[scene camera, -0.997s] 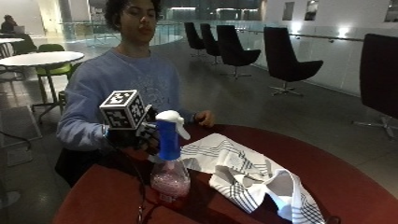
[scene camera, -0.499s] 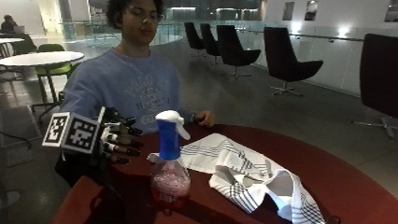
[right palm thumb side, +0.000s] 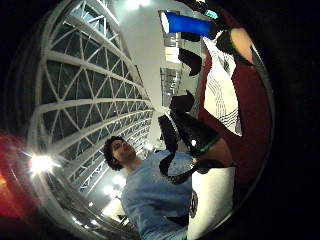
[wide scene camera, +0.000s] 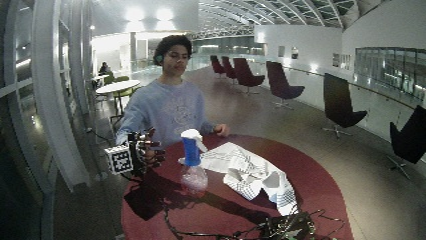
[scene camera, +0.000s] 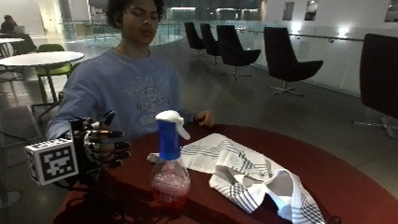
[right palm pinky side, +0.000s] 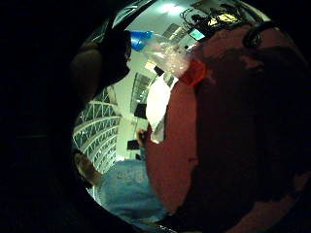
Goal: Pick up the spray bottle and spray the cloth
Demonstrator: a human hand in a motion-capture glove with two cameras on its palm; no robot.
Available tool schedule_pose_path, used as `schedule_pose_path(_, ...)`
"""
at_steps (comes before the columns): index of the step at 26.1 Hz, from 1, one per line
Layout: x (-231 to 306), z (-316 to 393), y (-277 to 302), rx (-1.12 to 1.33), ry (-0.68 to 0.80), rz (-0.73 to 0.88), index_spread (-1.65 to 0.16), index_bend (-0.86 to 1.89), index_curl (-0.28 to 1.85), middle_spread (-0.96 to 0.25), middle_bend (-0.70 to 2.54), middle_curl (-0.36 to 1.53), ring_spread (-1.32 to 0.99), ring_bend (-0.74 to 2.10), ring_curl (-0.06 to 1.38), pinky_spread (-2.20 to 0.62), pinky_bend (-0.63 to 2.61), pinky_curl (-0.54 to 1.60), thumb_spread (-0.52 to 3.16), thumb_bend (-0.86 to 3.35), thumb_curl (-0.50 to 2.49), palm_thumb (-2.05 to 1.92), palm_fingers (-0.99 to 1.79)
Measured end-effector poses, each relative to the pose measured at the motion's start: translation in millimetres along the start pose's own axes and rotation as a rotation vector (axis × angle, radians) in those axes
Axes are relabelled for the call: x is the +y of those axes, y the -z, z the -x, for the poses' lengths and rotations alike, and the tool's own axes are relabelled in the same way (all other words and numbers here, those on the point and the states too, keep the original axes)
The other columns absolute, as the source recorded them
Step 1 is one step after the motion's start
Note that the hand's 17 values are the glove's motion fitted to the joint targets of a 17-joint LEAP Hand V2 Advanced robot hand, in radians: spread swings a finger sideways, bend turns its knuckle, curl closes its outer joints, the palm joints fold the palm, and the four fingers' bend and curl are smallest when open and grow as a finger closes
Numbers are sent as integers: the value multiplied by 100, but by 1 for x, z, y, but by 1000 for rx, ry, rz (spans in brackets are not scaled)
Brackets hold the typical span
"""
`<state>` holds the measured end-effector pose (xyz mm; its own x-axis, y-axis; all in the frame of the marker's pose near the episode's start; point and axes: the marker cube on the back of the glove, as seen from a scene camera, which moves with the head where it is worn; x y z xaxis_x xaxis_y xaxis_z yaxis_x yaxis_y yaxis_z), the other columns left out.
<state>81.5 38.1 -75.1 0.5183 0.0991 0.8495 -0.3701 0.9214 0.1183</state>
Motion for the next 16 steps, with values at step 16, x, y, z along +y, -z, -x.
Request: schedule_pose_path(16,-87,-22,-24,105,-63,-74,-33,9,26,-4,28,41,-1,36,35,20,22,32,109,-1,34,71,76)
